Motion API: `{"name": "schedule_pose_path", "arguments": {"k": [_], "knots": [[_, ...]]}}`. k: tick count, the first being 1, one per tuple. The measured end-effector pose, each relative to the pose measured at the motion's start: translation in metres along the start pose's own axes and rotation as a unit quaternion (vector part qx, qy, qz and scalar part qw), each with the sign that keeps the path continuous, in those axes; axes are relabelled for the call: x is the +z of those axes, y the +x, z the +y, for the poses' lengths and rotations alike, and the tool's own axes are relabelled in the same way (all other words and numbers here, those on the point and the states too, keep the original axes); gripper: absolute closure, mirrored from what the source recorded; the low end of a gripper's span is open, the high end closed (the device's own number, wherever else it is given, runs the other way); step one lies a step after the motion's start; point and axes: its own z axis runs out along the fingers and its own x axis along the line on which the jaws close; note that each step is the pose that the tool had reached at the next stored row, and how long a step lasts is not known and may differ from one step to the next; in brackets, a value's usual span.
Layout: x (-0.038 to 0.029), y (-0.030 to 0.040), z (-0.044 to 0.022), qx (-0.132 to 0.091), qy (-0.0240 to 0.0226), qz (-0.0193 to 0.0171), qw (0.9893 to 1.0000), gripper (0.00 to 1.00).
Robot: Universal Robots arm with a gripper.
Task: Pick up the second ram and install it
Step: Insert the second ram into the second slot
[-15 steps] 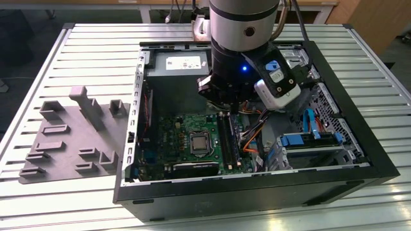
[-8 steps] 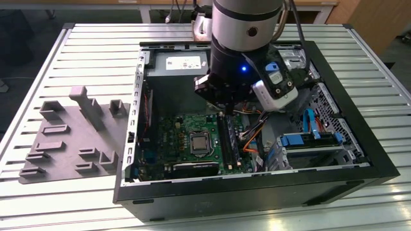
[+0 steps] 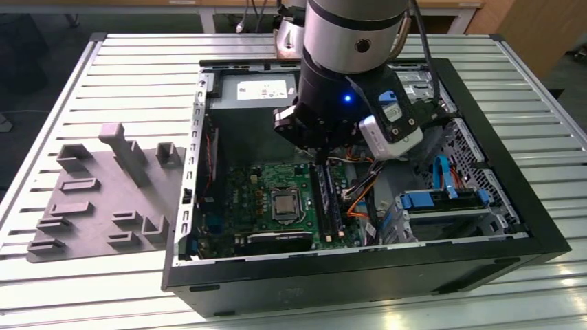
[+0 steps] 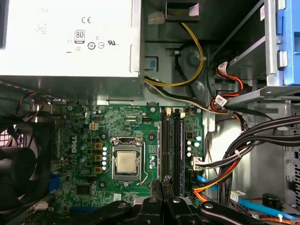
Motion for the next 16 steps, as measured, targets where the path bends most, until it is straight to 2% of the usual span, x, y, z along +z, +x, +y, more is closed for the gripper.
{"name": "schedule_pose_path", "arguments": {"k": [16], "knots": [[0.0042,0.0,-0.0003,0.0,-0.0001,0.0,1.0,0.89]]}}
